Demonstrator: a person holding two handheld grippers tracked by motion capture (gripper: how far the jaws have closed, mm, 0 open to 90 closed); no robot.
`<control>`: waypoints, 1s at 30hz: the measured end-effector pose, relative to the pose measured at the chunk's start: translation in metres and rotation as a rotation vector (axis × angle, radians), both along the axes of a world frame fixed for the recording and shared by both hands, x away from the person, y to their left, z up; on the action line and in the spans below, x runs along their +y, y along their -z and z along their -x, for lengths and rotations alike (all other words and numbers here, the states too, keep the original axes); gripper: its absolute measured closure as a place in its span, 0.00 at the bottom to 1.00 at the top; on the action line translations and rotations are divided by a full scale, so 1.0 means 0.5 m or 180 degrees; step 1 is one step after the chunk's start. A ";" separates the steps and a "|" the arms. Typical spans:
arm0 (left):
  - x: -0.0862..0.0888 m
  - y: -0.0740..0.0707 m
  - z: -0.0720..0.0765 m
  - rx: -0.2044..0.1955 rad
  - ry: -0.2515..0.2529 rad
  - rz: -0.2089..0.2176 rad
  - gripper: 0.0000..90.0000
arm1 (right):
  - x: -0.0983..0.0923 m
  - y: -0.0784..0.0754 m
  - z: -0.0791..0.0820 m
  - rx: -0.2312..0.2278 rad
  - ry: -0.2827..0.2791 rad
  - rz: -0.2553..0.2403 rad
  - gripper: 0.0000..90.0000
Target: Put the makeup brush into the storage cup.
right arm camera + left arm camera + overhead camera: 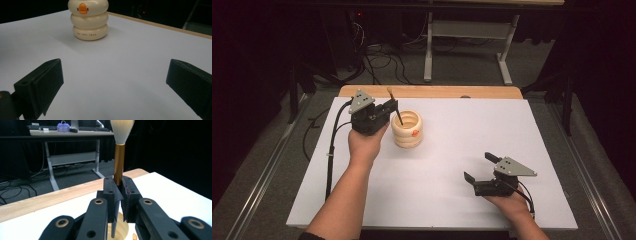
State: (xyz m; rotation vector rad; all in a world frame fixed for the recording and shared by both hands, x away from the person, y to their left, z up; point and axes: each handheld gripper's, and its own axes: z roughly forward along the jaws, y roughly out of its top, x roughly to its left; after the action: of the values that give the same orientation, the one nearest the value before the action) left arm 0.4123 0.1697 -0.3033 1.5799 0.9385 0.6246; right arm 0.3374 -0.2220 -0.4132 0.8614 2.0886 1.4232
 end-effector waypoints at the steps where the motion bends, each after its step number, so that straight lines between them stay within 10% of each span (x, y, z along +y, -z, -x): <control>1: -0.001 0.001 -0.001 0.0004 -0.0006 -0.0004 0.93 | 0.000 0.000 0.000 0.0000 0.0003 0.0002 0.03; 30: -0.009 0.053 -0.018 0.0198 -0.0056 -0.0115 0.93 | 0.002 0.000 0.002 -0.0017 -0.0041 -0.0056 0.02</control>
State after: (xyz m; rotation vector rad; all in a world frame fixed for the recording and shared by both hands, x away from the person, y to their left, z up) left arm 0.4215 0.1651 -0.3296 1.6328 0.9932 0.6107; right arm 0.3364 -0.2211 -0.4130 0.8517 2.0843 1.4509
